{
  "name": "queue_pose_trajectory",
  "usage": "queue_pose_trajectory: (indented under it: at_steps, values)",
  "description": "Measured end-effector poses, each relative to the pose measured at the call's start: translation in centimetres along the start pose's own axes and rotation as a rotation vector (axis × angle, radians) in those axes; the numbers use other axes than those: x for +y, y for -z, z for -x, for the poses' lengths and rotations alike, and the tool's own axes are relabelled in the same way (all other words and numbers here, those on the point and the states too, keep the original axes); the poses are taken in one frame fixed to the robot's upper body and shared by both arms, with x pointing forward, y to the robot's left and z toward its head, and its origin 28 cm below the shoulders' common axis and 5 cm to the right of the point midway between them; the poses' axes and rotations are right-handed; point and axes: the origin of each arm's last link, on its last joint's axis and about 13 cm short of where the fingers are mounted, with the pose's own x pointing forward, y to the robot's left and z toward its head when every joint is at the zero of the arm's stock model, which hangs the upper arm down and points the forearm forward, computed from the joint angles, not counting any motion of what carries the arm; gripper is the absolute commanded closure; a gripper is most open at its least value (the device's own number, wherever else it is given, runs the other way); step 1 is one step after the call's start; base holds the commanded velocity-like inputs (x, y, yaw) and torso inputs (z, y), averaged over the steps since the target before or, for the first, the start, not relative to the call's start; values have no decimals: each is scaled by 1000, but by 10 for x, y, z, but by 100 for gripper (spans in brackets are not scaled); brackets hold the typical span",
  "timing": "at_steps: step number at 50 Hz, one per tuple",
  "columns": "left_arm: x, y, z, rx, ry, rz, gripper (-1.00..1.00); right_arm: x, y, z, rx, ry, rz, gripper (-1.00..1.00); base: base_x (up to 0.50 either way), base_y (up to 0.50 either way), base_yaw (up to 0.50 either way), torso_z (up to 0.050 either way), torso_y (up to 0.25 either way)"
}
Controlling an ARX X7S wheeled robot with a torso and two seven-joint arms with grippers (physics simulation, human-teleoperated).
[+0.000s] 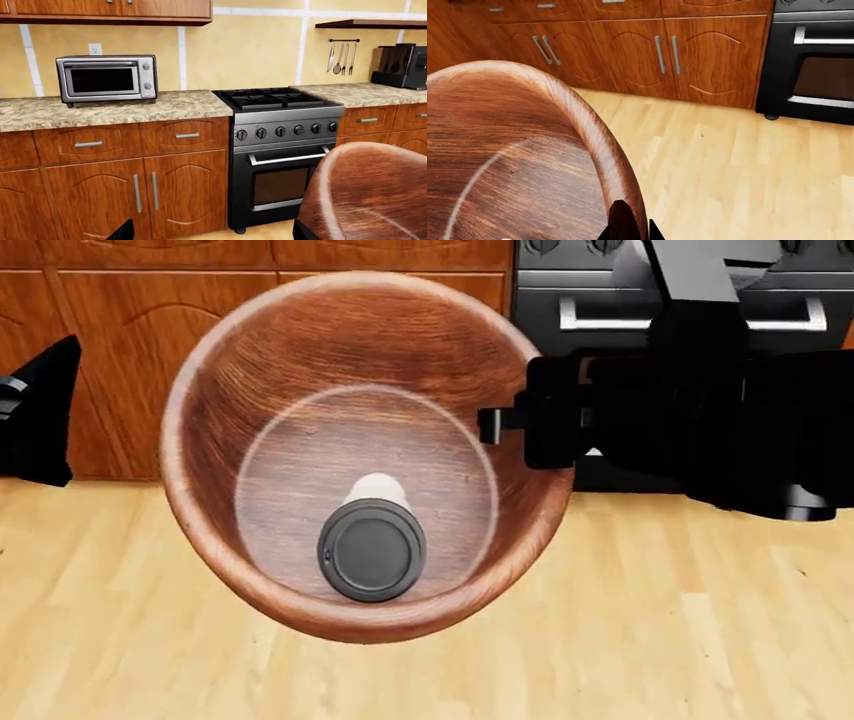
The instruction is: Place the cup inside the bowl on the dining table and move the bowl to any counter.
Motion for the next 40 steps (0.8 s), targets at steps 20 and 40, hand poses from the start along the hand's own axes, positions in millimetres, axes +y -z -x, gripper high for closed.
queue_pose_trajectory:
  at_steps: [20,40]
  values:
    - [0,-2,0,-8,5,0,-100,-1,-3,3,-8,13,-6,100,500,3,0,0,2]
    - [1,-2,0,-13,6,2,-100,0,-4,4,-10,14,-2,100,500,7,0,0,2]
